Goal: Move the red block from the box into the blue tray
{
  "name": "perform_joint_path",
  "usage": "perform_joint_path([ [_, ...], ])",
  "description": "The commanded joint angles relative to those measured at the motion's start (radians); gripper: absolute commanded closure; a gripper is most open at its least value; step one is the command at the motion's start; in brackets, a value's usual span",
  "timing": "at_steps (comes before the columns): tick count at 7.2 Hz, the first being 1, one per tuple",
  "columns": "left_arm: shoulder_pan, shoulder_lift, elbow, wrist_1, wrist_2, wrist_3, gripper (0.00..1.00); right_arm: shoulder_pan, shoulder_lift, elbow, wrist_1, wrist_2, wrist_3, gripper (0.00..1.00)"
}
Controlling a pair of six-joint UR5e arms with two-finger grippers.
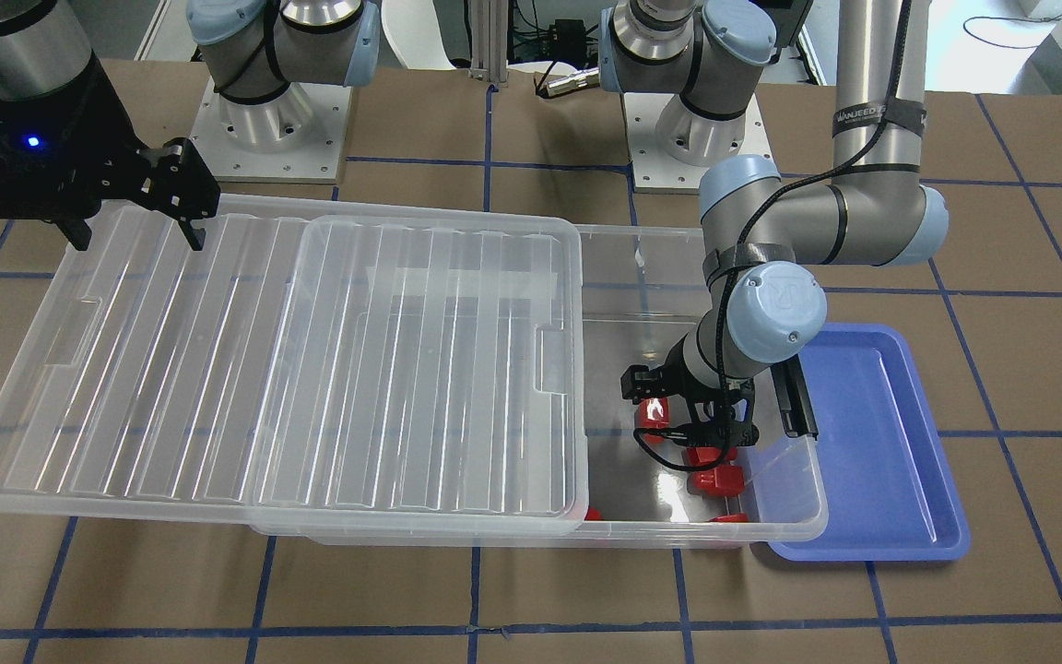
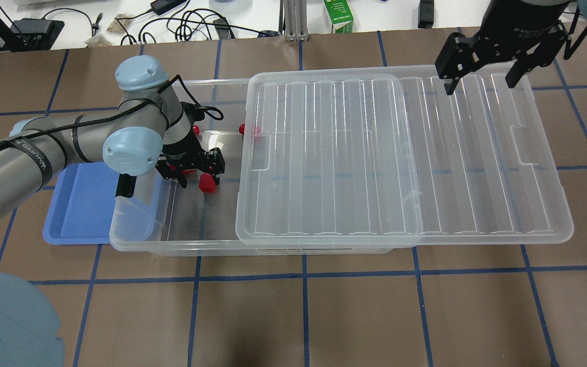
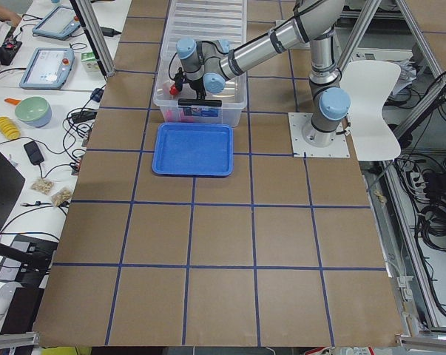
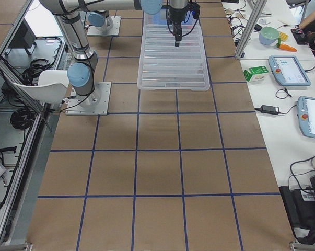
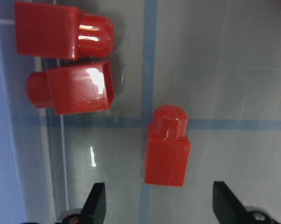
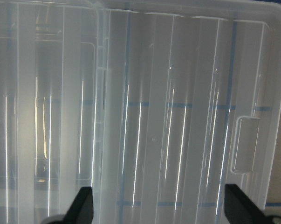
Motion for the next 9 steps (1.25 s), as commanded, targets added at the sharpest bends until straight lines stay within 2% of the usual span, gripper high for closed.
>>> perform_joint_path([
  [1, -0.001, -0.04, -0.005, 0.053, -0.002, 0.001, 0.17, 0.002, 0.004, 0.002, -0.014, 0.007, 0.004, 0.0],
  [2, -0.002, -0.047, -0.005, 0.061, -0.005, 0.001, 0.26, 0.004, 0.004, 0.004, -0.025, 0.011, 0.004, 0.0],
  [3, -0.002, -0.047, -0.005, 0.061, -0.005, -0.008, 0.75, 0.004, 0.004, 0.004, -0.028, 0.011, 0.006, 0.0],
  [4, -0.002, -0.047, -0.003, 0.062, -0.005, -0.008, 1.0, 0.004, 0.004, 0.004, -0.027, 0.004, 0.004, 0.0],
  [7, 0.0, -0.015, 0.029, 0.045, -0.027, -0.009, 1.0, 0.002, 0.004, -0.001, -0.027, 0.004, 0.004, 0.0],
  [8, 0.002, 0.007, 0.058, 0.009, -0.022, -0.009, 1.0, 0.002, 0.004, -0.002, -0.025, 0.002, 0.004, 0.0],
  [9, 0.002, 0.033, 0.121, -0.093, -0.021, -0.009, 1.0, 0.002, 0.004, -0.003, -0.023, 0.002, 0.003, 0.0],
])
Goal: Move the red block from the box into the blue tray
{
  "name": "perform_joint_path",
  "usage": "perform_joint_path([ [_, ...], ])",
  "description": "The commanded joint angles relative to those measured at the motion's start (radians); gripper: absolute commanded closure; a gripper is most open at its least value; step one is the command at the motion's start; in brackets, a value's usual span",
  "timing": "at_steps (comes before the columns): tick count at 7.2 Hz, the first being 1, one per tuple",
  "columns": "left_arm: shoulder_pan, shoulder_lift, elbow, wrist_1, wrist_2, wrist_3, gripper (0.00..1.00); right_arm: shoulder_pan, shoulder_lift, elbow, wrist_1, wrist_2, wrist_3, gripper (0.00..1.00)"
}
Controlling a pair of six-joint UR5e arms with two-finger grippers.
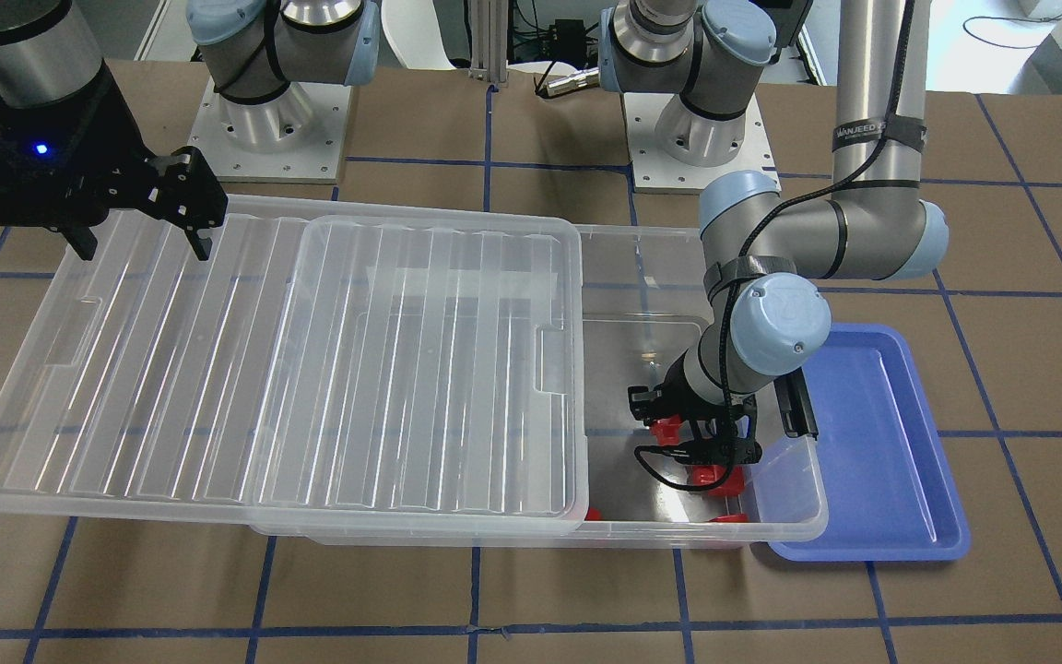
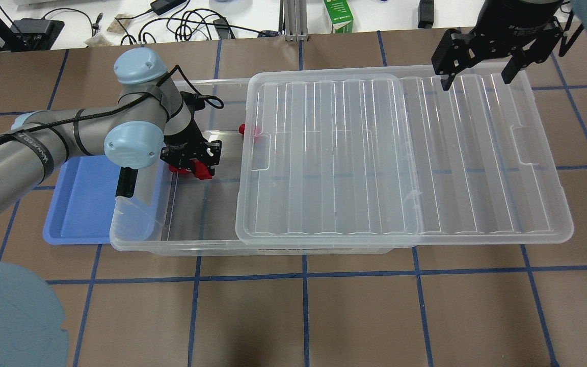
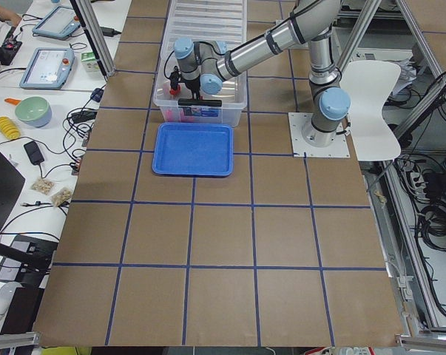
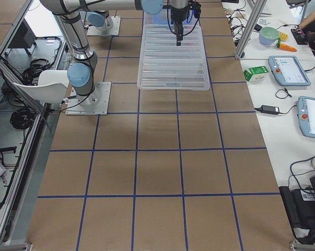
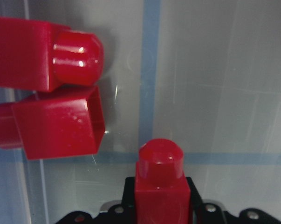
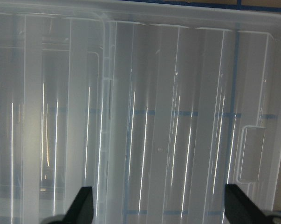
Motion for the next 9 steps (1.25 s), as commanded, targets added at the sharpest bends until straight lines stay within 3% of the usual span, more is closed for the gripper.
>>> perform_joint_path([
  [1, 0.001, 0.057, 0.143, -0.232, 0.005, 0.002, 1.0, 0.0, 0.0, 0.001, 0.003, -0.003, -0.004, 0.0],
  [3, 0.005, 0.111, 0.297, -0.429, 0.05, 0.015, 1.0, -0.005, -0.002, 0.001, 0.005, -0.007, -0.017, 0.0],
  [4, 0.022, 0.13, 0.352, -0.492, 0.143, 0.02, 1.0, -0.006, -0.002, 0.002, 0.006, -0.007, -0.018, 0.0],
  [7, 0.254, 0.14, 0.357, -0.521, 0.14, 0.285, 1.0, -0.09, -0.011, 0.004, 0.017, -0.043, -0.151, 0.0],
  [9, 0.364, 0.092, 0.325, -0.489, 0.144, 0.464, 1.0, -0.268, -0.026, 0.004, 0.019, -0.034, -0.426, 0.0],
])
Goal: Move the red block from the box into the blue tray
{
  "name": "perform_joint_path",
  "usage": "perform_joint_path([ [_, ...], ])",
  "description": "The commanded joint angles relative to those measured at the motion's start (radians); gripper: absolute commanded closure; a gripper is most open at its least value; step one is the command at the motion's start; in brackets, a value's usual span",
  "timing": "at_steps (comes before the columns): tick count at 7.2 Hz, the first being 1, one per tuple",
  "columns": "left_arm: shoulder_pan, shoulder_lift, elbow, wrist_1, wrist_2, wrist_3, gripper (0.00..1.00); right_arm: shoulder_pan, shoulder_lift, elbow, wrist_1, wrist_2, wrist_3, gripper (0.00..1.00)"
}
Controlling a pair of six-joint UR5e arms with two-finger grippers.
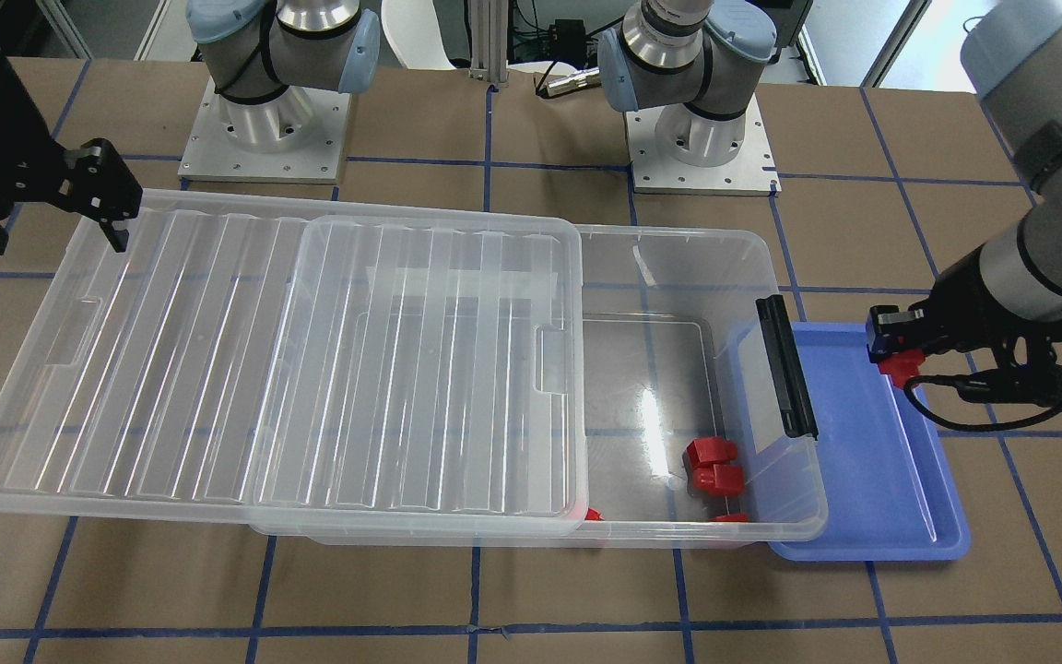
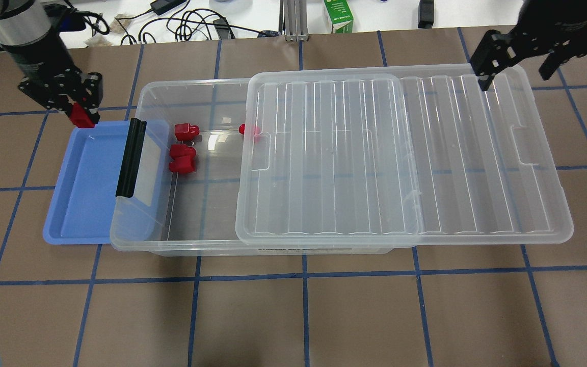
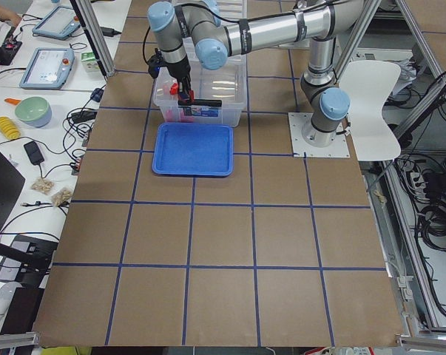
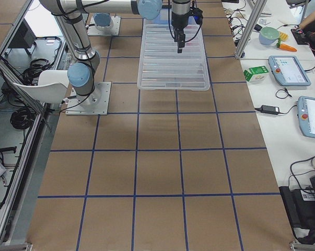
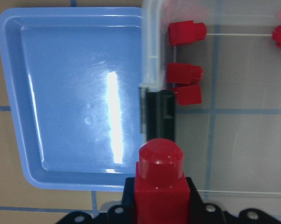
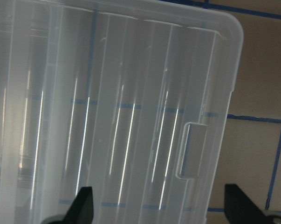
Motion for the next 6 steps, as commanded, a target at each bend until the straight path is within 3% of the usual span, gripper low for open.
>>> perform_joint_path([
  [1, 0.075, -0.059, -0.055, 0.08, 0.002, 0.115, 1.0, -0.205, -0.01, 0.0, 0.001, 0.005, -0.296, 0.0],
  [4, 0.075, -0.158, -0.168, 0.296, -0.004, 0.11, 1.0, -0.39, -0.005, 0.018, -0.008, 0.017, -0.463, 0.0],
  [6, 0.077, -0.214, -0.19, 0.345, -0.004, 0.112, 1.0, -0.393, 0.009, 0.098, -0.036, 0.041, -0.44, 0.0],
])
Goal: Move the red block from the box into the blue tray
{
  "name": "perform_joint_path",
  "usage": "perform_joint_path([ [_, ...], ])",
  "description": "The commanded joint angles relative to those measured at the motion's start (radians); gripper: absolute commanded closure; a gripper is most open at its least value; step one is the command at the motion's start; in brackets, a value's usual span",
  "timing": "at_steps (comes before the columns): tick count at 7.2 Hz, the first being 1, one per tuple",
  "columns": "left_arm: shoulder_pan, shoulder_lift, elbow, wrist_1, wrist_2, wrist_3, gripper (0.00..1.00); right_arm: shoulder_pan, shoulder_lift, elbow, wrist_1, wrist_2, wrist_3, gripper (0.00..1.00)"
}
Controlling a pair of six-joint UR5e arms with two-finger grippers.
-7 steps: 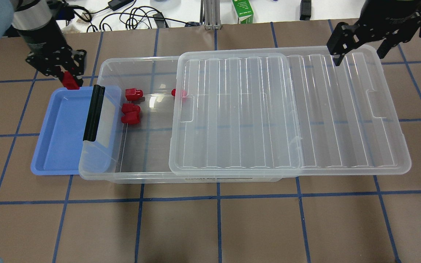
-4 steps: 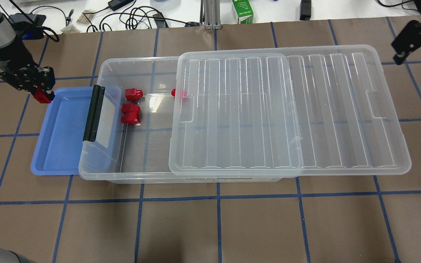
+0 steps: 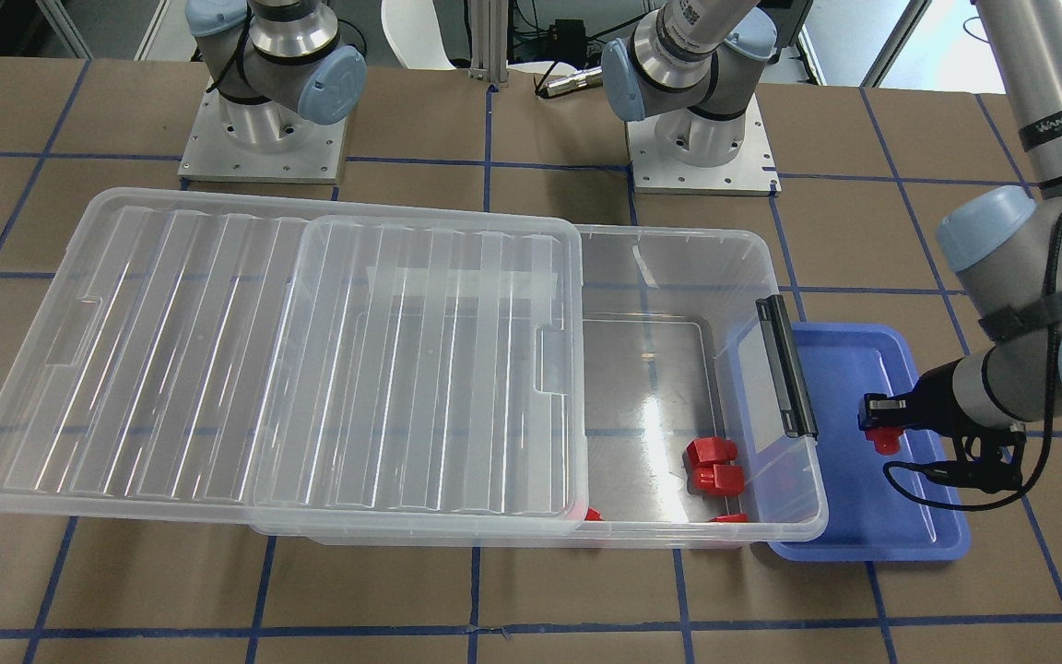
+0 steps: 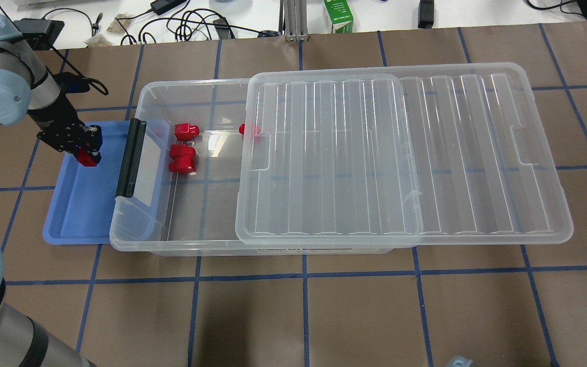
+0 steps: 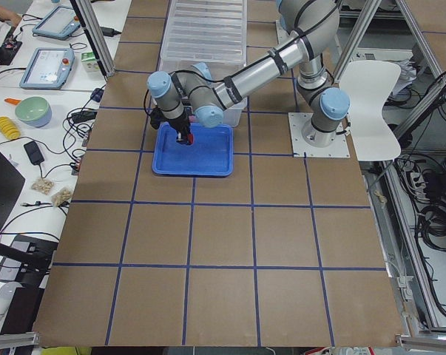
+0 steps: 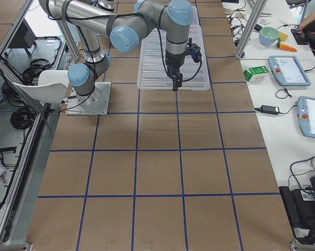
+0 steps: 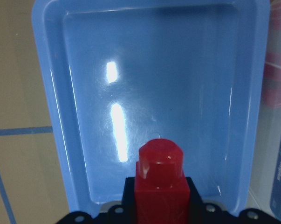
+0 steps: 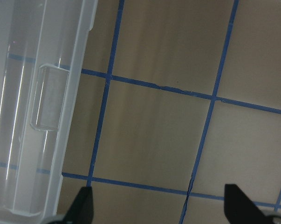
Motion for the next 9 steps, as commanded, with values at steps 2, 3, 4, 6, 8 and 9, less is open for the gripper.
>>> perform_joint_path([
  [2, 0.001, -0.067, -0.016, 0.042, 0.001, -0.001, 1.0, -0.003, 0.049, 0.195, -0.215, 0.036, 0.107, 0.0],
  [3, 0.001, -0.072, -0.016, 0.042, 0.002, 0.002, 1.0, -0.003, 0.078, 0.263, -0.337, 0.031, 0.113, 0.0],
  [4, 0.001, -0.077, -0.016, 0.042, 0.002, 0.002, 1.0, -0.001, 0.076, 0.297, -0.369, 0.033, 0.118, 0.0],
  [6, 0.001, -0.098, -0.016, 0.045, 0.001, 0.002, 0.75, 0.003, 0.074, 0.305, -0.369, 0.046, 0.146, 0.0],
  [8, 0.001, -0.103, -0.016, 0.057, 0.004, 0.003, 0.45, 0.067, 0.08, 0.308, -0.369, 0.042, 0.213, 0.0],
  [9, 0.001, -0.104, -0.016, 0.055, 0.004, 0.006, 0.23, 0.106, 0.08, 0.308, -0.371, 0.043, 0.266, 0.0],
])
